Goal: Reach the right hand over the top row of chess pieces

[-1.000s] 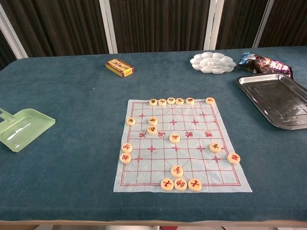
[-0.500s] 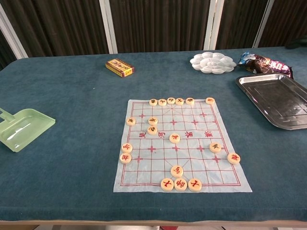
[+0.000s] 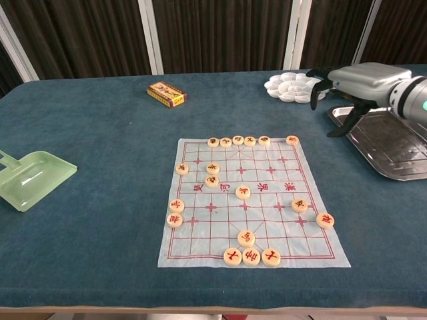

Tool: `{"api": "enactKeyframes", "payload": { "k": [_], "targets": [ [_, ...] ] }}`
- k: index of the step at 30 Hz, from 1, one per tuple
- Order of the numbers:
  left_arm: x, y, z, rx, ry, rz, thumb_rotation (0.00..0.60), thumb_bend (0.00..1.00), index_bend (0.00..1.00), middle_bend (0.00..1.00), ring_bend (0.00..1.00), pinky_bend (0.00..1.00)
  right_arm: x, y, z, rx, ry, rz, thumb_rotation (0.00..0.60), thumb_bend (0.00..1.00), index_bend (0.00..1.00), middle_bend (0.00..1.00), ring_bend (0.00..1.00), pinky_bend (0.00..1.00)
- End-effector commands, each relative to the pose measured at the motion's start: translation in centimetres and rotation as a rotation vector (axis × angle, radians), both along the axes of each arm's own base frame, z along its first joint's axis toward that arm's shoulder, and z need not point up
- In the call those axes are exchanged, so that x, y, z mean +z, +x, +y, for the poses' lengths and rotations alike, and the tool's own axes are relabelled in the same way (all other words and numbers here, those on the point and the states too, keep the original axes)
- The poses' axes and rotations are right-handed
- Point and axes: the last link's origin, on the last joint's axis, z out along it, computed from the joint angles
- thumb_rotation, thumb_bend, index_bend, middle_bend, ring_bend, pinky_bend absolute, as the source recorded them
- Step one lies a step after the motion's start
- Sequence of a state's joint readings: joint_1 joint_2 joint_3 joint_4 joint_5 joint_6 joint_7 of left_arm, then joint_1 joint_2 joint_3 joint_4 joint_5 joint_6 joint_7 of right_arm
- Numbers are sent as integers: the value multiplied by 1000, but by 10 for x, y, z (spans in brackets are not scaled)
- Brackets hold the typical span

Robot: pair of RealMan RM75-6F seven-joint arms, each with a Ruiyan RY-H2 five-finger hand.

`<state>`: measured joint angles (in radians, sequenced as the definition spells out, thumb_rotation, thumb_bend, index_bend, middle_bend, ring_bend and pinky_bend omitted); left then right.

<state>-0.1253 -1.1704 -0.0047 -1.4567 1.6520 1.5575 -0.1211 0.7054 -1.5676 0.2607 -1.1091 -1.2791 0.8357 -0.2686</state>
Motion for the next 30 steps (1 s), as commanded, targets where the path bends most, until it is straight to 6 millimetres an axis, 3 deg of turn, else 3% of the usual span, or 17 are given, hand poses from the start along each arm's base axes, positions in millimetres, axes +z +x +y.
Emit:
{"api": "enactKeyframes", "payload": {
  "k": [1, 15, 30],
  "targets": [
    [-1, -1, 1, 3, -6, 0, 600, 439, 0, 0, 0, 3, -22, 10, -13, -6, 22, -8, 600, 364, 521, 65, 0, 0],
    [0, -2, 3, 14, -9, -3, 600, 434, 0, 0, 0, 3, -61, 20, -33, -49, 57, 10, 600, 389, 538, 82, 0, 0],
    [2, -3, 4, 20, -9, -10, 600, 434, 0, 0, 0, 3, -72, 20, -38, -60, 53, 41, 600, 432, 582, 87, 0, 0]
  ]
}}
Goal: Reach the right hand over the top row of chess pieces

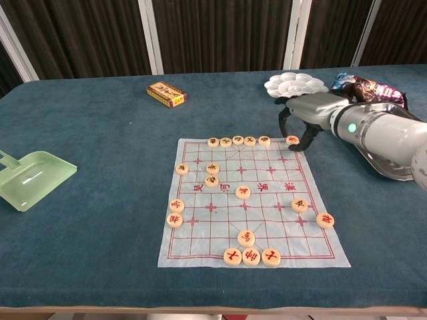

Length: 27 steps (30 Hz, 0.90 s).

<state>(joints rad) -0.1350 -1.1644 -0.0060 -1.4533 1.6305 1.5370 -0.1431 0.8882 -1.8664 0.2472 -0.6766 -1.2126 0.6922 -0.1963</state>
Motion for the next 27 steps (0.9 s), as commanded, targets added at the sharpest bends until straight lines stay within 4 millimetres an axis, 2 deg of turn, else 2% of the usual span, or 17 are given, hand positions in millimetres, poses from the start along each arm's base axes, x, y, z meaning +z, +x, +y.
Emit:
{"api": "enactKeyframes", "payload": {
  "k": [1, 10, 27],
  "targets": [
    [0, 0, 0, 0, -1, 0, 600, 434, 0, 0, 0, 3, 0, -1, -1, -5, -4, 0, 600, 431, 582, 87, 0, 0],
    [0, 0, 0, -2, -1, 0, 600, 435, 0, 0, 0, 3, 0, -1, -3, -13, -9, 4, 600, 431, 588, 97, 0, 0],
    [1, 0, 0, 0, 0, -1, 600, 434, 0, 0, 0, 3, 4, 3, -2, -19, -19, -33, 600, 474, 662, 136, 0, 0]
  ]
}}
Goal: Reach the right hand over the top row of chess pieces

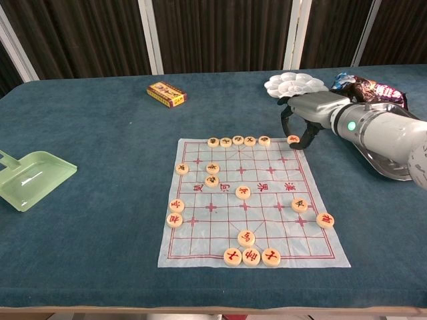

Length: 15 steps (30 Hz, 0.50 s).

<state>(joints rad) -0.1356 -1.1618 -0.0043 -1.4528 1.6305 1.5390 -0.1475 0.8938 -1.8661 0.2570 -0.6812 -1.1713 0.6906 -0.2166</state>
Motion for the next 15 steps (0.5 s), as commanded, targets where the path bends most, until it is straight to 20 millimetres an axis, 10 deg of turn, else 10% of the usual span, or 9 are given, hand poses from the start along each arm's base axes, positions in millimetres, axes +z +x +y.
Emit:
{"api": "enactKeyframes", "payload": {
  "k": [1, 15],
  "targets": [
    [0, 0, 0, 1, 1, 0, 600, 434, 0, 0, 0, 3, 3, 3, 0, 6, -8, -32, 600, 475, 665, 138, 0, 0],
    [2, -1, 0, 5, 3, -1, 600, 435, 0, 0, 0, 3, -10, 41, 2, 66, -25, -111, 600, 476, 671, 142, 0, 2]
  ]
}}
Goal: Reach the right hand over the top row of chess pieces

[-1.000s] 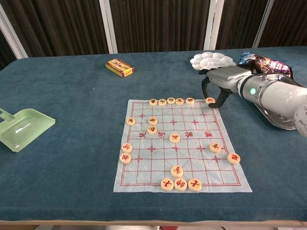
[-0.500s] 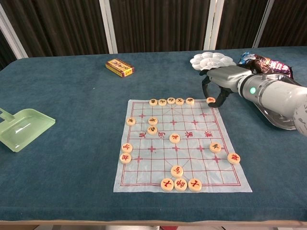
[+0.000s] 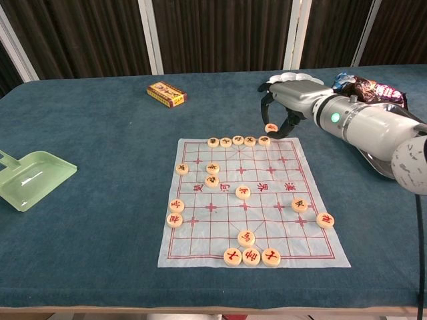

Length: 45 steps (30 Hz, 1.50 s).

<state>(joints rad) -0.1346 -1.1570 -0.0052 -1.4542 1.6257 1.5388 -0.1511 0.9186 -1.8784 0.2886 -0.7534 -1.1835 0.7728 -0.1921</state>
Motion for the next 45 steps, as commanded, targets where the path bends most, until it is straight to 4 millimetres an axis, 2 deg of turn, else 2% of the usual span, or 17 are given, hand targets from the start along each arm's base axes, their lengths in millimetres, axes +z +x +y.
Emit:
{"api": "enactKeyframes", "payload": {
  "k": [1, 16, 28, 34, 38, 41, 43, 44, 45],
  "targets": [
    [0, 0, 0, 1, 0, -1, 600, 434, 0, 0, 0, 3, -6, 5, 0, 1, 4, 6, 600, 476, 670, 142, 0, 2],
    [0, -1, 1, 4, -11, -6, 600, 434, 0, 0, 0, 3, -15, 5, 0, -18, 11, 28, 600, 475, 660, 142, 0, 2],
    [2, -1, 0, 0, -15, -15, 600, 433, 0, 0, 0, 3, -23, 8, 2, -19, 22, 40, 600, 475, 550, 143, 0, 2],
    [2, 0, -1, -9, -20, -22, 600, 434, 0, 0, 0, 3, -18, 8, 3, -5, 12, 26, 600, 476, 489, 142, 0, 2],
    [3, 0, -1, -11, -21, -22, 600, 434, 0, 0, 0, 3, -1, 6, 4, 8, -25, -14, 600, 476, 441, 137, 0, 1],
    [3, 0, -1, -12, -20, -21, 600, 434, 0, 0, 0, 3, 23, 1, 12, 37, -64, -56, 600, 476, 368, 113, 0, 2],
    [4, 0, -1, -12, -11, -18, 600, 434, 0, 0, 0, 3, 48, -8, 30, 70, -89, -86, 600, 475, 287, 78, 0, 1],
    [5, 0, -1, -12, -5, -15, 600, 434, 0, 0, 0, 3, 61, -14, 43, 84, -99, -98, 600, 476, 210, 43, 0, 0],
    [5, 0, -1, -10, 5, -9, 600, 434, 0, 0, 0, 3, 79, -25, 65, 95, -107, -102, 600, 476, 138, 18, 0, 0]
  ]
}}
